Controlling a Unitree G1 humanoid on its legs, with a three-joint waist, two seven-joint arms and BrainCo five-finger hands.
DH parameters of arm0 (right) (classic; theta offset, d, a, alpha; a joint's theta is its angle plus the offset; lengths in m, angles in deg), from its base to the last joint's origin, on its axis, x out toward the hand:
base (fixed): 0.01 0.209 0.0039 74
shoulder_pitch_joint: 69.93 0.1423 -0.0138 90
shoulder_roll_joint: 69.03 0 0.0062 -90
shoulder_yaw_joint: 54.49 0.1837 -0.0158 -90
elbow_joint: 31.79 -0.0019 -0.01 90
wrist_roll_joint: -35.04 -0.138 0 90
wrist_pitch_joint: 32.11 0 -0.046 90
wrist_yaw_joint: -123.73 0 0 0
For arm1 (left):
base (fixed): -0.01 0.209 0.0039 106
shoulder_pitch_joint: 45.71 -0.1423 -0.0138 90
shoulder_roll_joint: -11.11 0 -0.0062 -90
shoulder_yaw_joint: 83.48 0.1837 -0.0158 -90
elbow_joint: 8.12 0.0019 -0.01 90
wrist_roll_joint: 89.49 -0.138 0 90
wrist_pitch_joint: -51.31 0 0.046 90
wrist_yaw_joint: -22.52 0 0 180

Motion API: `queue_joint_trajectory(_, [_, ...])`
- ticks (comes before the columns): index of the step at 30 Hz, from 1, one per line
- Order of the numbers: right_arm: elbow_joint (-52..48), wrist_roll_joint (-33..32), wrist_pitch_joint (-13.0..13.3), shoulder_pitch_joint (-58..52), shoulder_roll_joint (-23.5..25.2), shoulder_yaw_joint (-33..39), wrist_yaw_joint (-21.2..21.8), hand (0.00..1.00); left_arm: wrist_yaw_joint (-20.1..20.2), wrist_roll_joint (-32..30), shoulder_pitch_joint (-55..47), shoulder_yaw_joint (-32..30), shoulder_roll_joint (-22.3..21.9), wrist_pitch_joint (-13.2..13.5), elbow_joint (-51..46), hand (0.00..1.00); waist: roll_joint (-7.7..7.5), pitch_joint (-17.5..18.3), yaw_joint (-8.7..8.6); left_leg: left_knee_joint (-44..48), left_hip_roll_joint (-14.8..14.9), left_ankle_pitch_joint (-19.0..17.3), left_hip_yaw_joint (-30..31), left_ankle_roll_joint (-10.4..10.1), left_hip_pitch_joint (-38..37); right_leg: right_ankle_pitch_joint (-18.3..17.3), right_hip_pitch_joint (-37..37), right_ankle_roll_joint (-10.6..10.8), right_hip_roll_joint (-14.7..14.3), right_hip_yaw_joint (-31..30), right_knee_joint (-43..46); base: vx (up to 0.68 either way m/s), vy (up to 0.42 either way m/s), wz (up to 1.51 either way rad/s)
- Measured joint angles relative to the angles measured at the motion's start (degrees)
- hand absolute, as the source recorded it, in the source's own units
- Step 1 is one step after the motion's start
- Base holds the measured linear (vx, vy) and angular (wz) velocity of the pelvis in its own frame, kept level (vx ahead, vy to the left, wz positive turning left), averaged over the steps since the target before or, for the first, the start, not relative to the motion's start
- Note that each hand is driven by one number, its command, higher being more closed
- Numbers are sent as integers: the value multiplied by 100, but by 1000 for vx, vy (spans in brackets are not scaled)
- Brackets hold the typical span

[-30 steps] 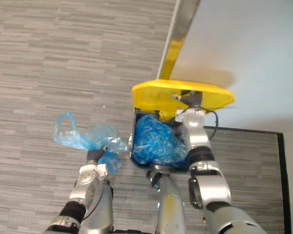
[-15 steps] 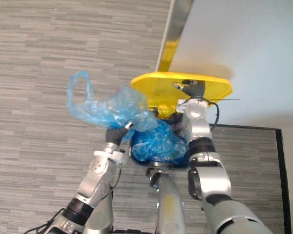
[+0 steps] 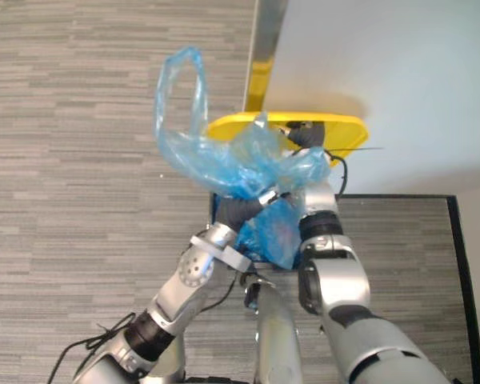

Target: Gather rubbish on tea table into small bin, then transfer packed bag to large trash can.

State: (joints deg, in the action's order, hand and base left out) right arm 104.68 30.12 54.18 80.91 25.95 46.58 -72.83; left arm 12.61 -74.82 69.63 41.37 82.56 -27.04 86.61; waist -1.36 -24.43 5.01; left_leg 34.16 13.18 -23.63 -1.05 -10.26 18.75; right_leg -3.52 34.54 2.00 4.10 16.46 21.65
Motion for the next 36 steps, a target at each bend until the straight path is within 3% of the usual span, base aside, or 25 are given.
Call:
queue_joint_trajectory(8, [-343,3,8,222,-5,-195,-122,0,-13,-577,878,-82,-116,-367,2150,100,-139,-143,-301,30,48,6,-22,-11,322,72,278,-19,-58,-2,-95,4,-6,-1])
queue_joint_trajectory(13, [-989,3,123,415,-102,-456,-209,0,-118,-855,1341,-711,-208,-513,2879,100,-153,-470,-468,242,48,14,-20,-30,717,157,580,-37,-58,-18,-101,-1,-4,-1])
queue_joint_trajectory(21, [-1204,4,381,443,-270,-1280,-151,0,-294,-1402,1711,-1582,-67,-707,3884,100,-188,-527,-524,424,127,-57,-90,-25,1113,205,954,-63,-140,-93,-99,0,-8,-7])
queue_joint_trajectory(22, [-1205,4,407,465,-269,-1376,-143,0,-386,-1567,1816,-1698,-34,-751,4039,0,-189,-532,-526,430,124,-57,-92,-25,1176,216,1014,-64,-140,-98,-99,0,0,0])
queue_joint_trajectory(28, [-1205,1,499,621,-263,-1830,-25,0,-574,-2425,2084,-2480,12,-1078,4813,0,-185,-598,-589,500,139,-59,-81,-33,1352,259,1170,-86,-155,-98,-86,0,0,0])
queue_joint_trajectory(32, [-1205,1,565,628,-264,-2042,77,0,-476,-3194,2086,-2643,-2,-1352,4938,0,-184,-597,-593,507,133,-61,-87,-30,1354,264,1171,-94,-154,-107,-86,0,0,0])
queue_joint_trajectory(36, [-1212,0,597,667,-262,-2266,211,0,-424,-3492,2088,-2672,-8,-1444,4941,0,-182,-596,-593,507,135,-60,-87,-30,1352,264,1170,-95,-157,-107,-85,0,0,0])
